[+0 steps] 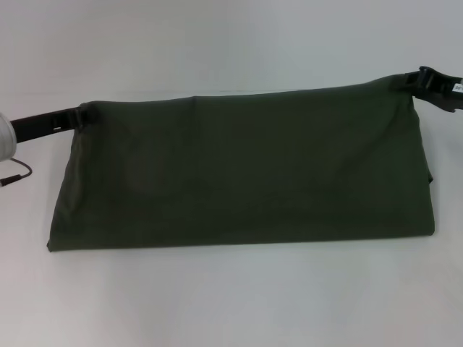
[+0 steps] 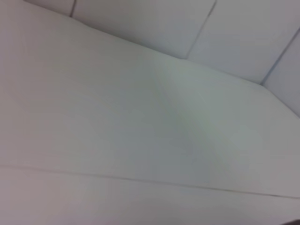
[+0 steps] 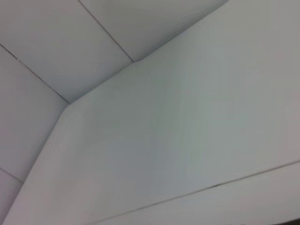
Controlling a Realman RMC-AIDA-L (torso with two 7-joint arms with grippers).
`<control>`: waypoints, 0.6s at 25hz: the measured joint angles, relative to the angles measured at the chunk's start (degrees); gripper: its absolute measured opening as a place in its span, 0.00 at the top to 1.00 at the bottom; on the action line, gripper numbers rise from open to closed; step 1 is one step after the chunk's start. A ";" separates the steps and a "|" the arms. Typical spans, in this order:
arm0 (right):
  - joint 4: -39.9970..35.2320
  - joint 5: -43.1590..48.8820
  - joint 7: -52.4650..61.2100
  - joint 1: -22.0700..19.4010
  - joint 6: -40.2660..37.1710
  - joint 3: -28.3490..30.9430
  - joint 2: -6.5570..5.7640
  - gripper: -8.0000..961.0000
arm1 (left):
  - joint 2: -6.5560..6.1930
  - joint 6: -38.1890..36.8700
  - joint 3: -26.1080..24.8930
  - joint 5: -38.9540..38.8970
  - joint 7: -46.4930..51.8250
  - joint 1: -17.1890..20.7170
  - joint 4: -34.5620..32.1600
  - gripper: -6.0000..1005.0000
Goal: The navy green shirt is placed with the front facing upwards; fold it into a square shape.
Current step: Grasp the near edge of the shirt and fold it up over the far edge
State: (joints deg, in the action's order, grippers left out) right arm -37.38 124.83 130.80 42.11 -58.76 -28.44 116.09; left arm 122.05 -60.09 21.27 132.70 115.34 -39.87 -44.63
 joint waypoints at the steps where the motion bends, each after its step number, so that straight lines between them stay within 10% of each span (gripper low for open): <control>1: 0.44 -0.46 -0.71 -0.01 1.13 -0.12 0.50 0.93 | 0.53 1.24 0.00 -0.32 -0.47 0.00 0.13 0.88; 15: 6.64 -5.03 -8.78 1.05 12.96 -0.48 3.33 0.93 | 2.04 16.33 8.85 -8.85 -3.72 -0.12 6.67 0.88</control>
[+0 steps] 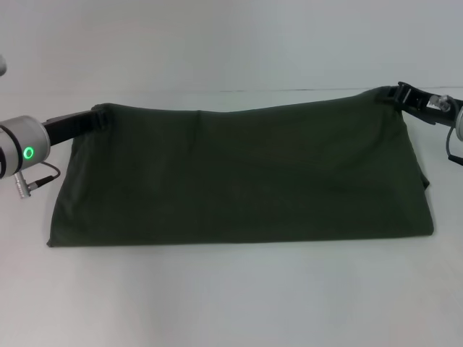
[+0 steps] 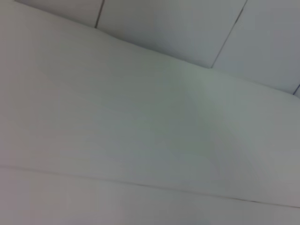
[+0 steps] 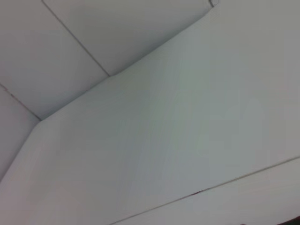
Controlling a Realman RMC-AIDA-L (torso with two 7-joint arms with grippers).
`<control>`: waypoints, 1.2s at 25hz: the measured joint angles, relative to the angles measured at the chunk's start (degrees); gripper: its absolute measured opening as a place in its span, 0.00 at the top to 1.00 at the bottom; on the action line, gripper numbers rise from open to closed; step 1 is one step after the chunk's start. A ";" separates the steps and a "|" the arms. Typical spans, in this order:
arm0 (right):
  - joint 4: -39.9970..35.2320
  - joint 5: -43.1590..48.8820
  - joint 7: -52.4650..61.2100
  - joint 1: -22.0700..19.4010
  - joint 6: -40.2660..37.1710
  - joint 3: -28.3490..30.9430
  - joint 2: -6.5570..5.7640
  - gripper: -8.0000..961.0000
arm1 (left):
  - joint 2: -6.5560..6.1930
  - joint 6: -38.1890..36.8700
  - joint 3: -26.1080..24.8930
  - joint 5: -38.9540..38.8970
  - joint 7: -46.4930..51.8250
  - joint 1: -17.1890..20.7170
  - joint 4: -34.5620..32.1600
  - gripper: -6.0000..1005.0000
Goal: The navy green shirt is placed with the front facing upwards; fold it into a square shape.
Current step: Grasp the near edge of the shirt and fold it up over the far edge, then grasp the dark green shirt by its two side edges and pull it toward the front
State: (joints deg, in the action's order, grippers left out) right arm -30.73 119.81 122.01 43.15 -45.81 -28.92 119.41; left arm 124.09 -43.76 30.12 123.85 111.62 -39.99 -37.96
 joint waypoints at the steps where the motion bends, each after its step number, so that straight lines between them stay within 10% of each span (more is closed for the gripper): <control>1: 0.28 -0.21 -0.52 0.13 0.48 0.00 0.04 0.93 | 0.01 0.76 0.44 -0.33 -0.02 0.00 0.27 0.88; 17: 3.53 -7.51 -9.28 0.57 6.52 0.01 0.11 0.88 | 0.19 8.41 3.08 -16.15 -7.02 1.41 4.24 0.87; 21: 4.14 -10.17 -10.29 0.12 7.22 0.01 0.10 0.72 | 0.12 8.50 3.09 -20.29 -10.63 1.64 5.48 0.87; 23: 4.20 -11.20 -10.68 -0.17 7.28 0.02 0.10 0.63 | 0.12 8.63 3.00 -20.73 -11.15 1.68 5.59 0.68; 25: 4.15 -11.98 -10.86 -0.71 6.68 0.17 -0.04 0.38 | 0.10 8.46 2.83 -20.77 -11.06 1.98 5.53 0.65; 30: 3.69 -13.74 -10.09 -3.62 -0.37 0.46 -1.88 0.28 | -0.77 0.24 2.46 -20.77 -6.46 4.82 3.00 0.57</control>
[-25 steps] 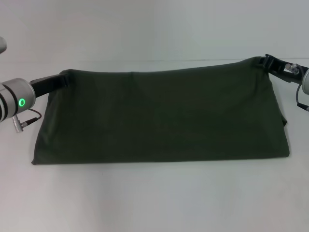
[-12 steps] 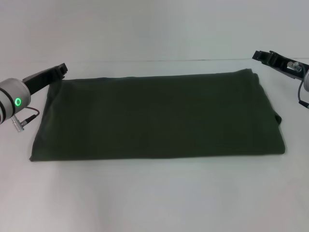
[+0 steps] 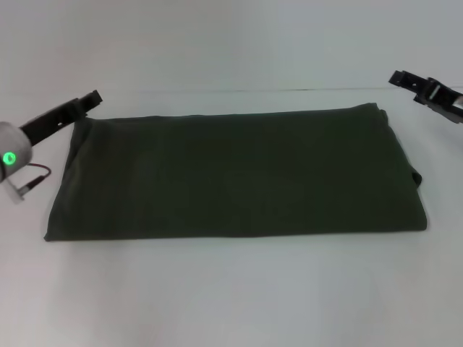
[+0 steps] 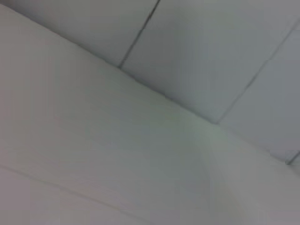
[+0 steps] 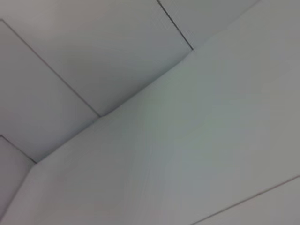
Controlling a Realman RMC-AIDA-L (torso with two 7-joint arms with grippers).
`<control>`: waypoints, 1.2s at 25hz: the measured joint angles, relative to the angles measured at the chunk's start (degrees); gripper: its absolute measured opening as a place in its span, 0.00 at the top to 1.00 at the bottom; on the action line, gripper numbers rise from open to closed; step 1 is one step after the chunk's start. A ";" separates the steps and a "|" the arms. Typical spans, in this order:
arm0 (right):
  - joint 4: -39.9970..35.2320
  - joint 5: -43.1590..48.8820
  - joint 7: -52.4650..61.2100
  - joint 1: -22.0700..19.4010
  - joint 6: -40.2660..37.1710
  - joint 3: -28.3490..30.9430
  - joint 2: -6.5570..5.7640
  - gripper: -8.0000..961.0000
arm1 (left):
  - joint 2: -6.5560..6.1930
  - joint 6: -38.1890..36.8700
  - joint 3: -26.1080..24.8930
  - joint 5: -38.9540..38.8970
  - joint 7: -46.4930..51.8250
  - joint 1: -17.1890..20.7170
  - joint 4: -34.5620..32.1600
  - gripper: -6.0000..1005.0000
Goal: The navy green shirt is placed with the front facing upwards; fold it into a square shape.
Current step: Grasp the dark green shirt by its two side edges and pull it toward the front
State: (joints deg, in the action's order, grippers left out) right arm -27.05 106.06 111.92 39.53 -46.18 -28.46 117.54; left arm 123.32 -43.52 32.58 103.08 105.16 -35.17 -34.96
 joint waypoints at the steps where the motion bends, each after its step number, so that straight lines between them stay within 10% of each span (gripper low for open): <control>1: -0.06 -0.21 0.49 -0.75 -2.46 -0.01 -0.61 0.26 | -0.33 -1.79 0.02 0.37 1.50 0.68 -0.83 0.55; 8: -0.15 0.16 3.58 -5.58 -17.77 -1.49 -4.23 0.12 | -4.82 -24.26 -1.47 22.29 23.08 3.21 -12.41 0.45; 14: 0.20 0.22 3.27 -8.55 -24.81 -5.24 -4.77 0.04 | -7.72 -38.19 -8.58 38.45 29.94 1.97 -17.89 0.26; 30: -0.16 3.46 5.86 -8.76 -24.70 -8.67 -4.95 0.05 | -8.46 -39.00 -8.18 49.93 31.20 -0.18 -16.65 0.22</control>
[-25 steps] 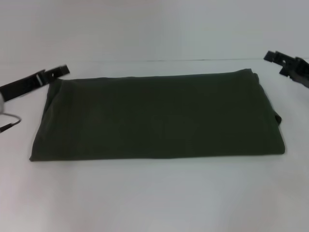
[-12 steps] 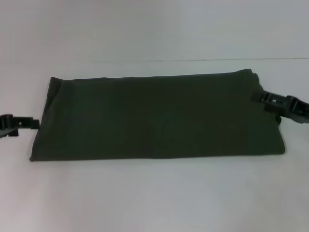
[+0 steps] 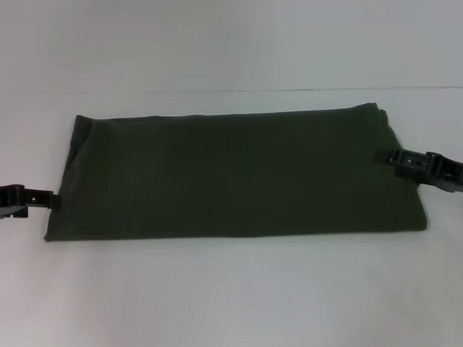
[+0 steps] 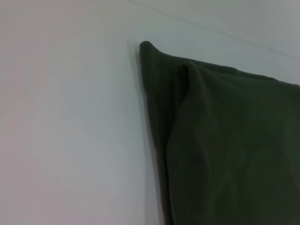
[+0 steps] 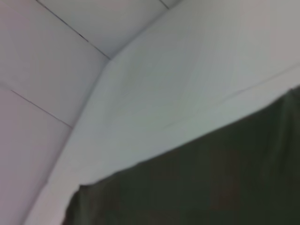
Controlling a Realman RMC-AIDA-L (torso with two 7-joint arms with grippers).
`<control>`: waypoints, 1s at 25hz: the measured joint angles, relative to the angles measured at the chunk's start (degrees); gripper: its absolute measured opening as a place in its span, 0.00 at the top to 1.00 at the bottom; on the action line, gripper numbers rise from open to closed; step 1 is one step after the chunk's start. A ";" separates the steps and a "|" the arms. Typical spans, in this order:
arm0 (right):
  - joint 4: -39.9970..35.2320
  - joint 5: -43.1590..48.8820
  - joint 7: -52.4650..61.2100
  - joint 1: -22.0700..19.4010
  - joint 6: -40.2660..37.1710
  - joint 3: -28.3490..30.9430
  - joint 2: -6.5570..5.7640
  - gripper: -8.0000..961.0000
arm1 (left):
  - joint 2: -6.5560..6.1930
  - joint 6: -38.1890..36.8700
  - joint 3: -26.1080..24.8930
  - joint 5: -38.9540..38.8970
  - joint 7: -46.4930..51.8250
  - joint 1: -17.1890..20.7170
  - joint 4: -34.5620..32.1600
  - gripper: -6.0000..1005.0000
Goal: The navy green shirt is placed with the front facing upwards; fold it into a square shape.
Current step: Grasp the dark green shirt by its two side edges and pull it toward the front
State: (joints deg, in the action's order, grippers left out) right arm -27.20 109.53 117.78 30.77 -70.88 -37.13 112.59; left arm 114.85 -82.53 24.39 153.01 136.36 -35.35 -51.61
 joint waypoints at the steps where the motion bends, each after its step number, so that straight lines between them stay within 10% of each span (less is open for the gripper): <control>1: -0.45 1.59 1.61 0.12 -0.08 0.01 -0.52 0.05 | 0.00 -0.01 0.22 0.07 -0.04 -0.01 0.02 0.22; 5: -1.12 7.92 7.47 0.95 -1.43 0.01 -2.51 0.05 | -0.08 -0.24 1.74 0.93 -0.57 -0.67 0.92 0.22; 25: -1.45 8.25 7.33 1.04 -2.05 0.04 -2.07 0.05 | 0.02 5.40 5.95 1.32 -2.24 -2.20 5.24 0.23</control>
State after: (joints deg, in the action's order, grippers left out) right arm -28.65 117.78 125.11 31.81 -72.92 -37.09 110.52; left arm 114.87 -77.13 30.35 154.33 134.12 -37.55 -46.37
